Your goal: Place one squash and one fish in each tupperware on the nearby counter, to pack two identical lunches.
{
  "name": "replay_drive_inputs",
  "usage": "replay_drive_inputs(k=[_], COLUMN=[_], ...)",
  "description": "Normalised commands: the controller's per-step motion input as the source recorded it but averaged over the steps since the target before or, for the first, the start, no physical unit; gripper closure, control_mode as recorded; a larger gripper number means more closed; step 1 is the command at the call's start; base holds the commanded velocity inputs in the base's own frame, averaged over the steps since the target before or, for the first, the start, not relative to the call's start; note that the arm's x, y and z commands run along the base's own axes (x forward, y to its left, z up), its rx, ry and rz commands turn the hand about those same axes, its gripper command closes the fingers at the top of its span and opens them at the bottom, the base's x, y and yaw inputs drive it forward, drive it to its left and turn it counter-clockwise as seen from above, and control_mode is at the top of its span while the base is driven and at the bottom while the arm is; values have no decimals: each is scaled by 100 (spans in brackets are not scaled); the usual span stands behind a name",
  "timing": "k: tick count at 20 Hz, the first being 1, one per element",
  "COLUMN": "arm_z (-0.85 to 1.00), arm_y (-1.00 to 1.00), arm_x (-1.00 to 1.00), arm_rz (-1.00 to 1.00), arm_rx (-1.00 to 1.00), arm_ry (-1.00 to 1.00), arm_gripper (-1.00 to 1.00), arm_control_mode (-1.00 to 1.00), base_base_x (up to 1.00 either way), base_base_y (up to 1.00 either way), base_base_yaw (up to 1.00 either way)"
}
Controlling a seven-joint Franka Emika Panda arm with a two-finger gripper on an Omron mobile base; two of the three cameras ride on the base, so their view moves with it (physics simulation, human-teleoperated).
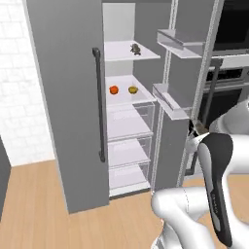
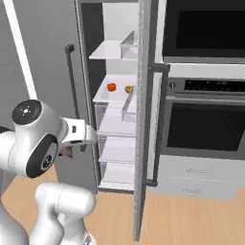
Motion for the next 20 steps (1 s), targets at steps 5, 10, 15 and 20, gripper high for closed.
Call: replay_drive_inputs(k=[5, 10, 15, 20], arm_z=[0, 0, 0, 0], arm_y=[0, 0, 0, 0], arm_x=[0, 0, 0, 0], arm_rz=[0, 0, 0, 0], arm_rx=[0, 0, 0, 0], arm_ry=[0, 0, 0, 0], arm_gripper=[100, 100, 100, 100], arm_control_mode=[100, 100, 100, 100], base_base_x=[12, 23, 79, 100], base_base_y=[-54, -67, -63, -3], base_base_yaw=[-74, -73, -46, -20])
